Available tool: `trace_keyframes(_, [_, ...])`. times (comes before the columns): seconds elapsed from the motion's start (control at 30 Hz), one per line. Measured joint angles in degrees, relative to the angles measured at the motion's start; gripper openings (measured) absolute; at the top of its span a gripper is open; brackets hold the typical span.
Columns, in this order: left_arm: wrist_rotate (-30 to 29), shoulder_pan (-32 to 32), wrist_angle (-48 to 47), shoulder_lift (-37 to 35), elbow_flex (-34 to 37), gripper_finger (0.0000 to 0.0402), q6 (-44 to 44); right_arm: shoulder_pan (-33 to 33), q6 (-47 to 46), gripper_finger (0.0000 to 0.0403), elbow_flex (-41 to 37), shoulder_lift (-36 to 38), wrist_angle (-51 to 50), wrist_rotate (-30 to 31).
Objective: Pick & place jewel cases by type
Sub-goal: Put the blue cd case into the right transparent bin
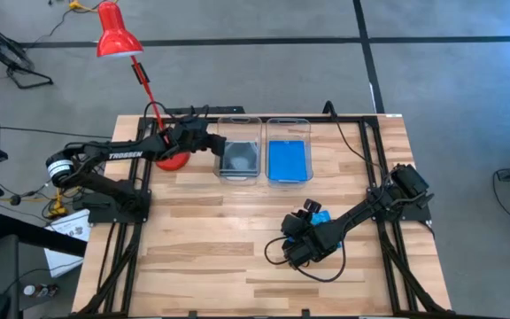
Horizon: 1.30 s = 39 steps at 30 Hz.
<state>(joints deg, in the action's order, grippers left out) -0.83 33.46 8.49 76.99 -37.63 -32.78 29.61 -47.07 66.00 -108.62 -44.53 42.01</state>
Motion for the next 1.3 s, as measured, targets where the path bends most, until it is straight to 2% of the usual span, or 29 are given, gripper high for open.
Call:
trace_keyframes(0.17, [0.78,-0.05,-0.45,-0.32,-0.45,0.0153,2.51,0.00,0.01,0.0118,0.00,0.00,0.00,0.13])
trace_keyframes(0.33, [7.63,-1.30,-1.73,-2.88,-4.40,0.0153,8.95,0.68,0.52,0.0118,-0.02,0.27,-1.25,1.88])
trace_keyframes(0.4, [8.56,-2.90,-3.51,-4.96,-6.23,0.0153,11.29,1.34,0.21,0.0118,-0.07,1.33,-2.42,2.27])
trace_keyframes(0.63, [5.90,-12.61,-7.58,-13.67,-10.69,0.0153,19.73,4.72,-8.38,0.0118,-0.02,6.85,-10.45,4.62])
trace_keyframes(0.83, [5.73,-25.45,-13.24,-17.50,-10.70,0.0153,22.16,7.97,-22.97,0.0118,-0.17,9.25,-24.73,-3.57])
trace_keyframes(0.9, [3.91,-31.01,-15.74,-16.90,-10.69,0.0153,22.34,9.22,-29.31,0.0118,-1.14,9.22,-30.17,-5.48])
trace_keyframes(1.03, [-4.62,-42.57,-18.61,-13.08,-10.67,0.0153,22.64,10.95,-38.31,0.0118,-3.03,9.22,-36.85,-9.42])
trace_keyframes(1.17, [-12.29,-52.72,-18.21,-7.16,-10.67,0.0153,24.74,11.89,-39.95,0.0118,-6.17,9.22,-36.08,-11.90])
trace_keyframes(1.3, [-18.39,-58.95,-15.20,0.78,-10.64,0.0153,25.35,11.44,-39.73,0.0118,-10.60,9.32,-32.72,-15.18])
